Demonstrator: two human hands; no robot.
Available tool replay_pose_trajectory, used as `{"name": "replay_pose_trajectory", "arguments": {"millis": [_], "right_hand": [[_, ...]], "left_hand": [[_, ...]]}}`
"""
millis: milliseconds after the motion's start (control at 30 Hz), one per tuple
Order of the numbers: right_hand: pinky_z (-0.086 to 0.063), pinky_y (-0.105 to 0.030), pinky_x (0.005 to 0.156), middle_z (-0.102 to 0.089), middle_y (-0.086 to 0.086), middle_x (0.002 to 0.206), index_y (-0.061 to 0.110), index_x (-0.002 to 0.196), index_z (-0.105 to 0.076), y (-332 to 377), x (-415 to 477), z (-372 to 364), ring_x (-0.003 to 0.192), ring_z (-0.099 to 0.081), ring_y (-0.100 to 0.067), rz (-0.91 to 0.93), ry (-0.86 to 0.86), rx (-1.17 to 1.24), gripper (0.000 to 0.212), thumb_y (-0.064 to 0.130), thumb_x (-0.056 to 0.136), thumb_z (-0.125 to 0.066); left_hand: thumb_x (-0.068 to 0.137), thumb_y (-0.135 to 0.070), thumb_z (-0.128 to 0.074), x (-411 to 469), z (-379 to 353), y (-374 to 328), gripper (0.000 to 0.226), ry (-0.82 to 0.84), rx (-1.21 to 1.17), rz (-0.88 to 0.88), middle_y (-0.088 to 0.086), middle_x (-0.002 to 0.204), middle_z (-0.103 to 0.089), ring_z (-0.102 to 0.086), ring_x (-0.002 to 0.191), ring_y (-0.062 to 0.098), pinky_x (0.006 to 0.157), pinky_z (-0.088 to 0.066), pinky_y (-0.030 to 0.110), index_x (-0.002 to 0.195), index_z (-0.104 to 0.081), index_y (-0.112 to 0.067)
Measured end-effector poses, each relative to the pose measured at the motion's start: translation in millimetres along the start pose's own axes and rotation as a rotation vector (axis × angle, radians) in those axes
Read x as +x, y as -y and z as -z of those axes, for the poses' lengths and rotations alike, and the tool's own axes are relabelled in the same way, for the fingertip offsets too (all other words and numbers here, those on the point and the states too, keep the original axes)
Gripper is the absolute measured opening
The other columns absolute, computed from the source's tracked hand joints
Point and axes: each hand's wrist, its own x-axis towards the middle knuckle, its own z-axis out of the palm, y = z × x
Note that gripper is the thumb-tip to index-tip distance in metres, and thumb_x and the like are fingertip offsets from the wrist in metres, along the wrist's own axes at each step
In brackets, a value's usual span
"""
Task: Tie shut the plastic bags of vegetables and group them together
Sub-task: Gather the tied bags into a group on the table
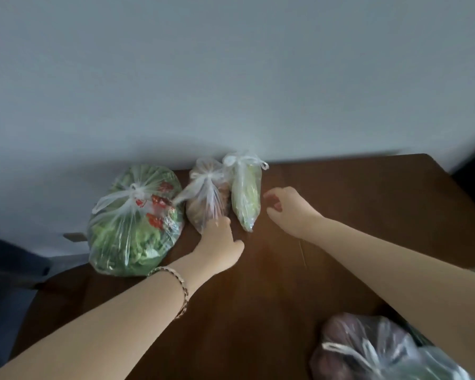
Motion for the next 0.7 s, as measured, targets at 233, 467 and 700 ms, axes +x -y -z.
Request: {"name": "replay_pose_trajectory", "arguments": {"millis": [233,467,700], "right_hand": [[-0.047,-0.034,0.095,-0.061,-0.005,0.120,0.013,0.120,-0.057,-48.7,-163.7,8.1,0.111,-0.057,-0.023,-0.193,0.623,-0.680,0.064,0.060,0.077,-0.056],[-0.043,-0.033,0.099,-0.049,-0.007,0.135,0.011,0.139,-0.031,-97.0,-250.2,-9.4,0.122,-0.049,-0.027,-0.362,0.643,-0.701,0.109,0.074,0.055,-0.064],[-0.045,-0.029,0.089,-0.061,-0.009,0.119,0.009,0.121,-0.051,-99.1,-266.6,-10.1,0.110,-0.057,-0.027,-0.249,0.558,-0.659,0.060,0.053,0.081,-0.055]], "left_hand": [[0.086,-0.052,-0.047,-156.0,-48.5,-21.3,0.052,0.542,0.421,-0.113,0.007,0.118,-0.058,-0.057,0.103,0.025,0.078,-0.042,0.032,0.117,-0.052,-0.011],[0.064,-0.059,-0.071,-245.0,-100.4,1.9,0.111,0.572,0.611,-0.028,0.014,0.143,-0.034,-0.044,0.124,0.031,0.098,-0.044,0.043,0.145,-0.011,-0.013],[0.087,-0.008,-0.047,-274.3,-115.8,31.5,0.023,0.204,0.637,-0.013,0.005,0.119,-0.060,-0.056,0.112,0.026,0.085,-0.043,0.032,0.107,-0.057,-0.015]]}}
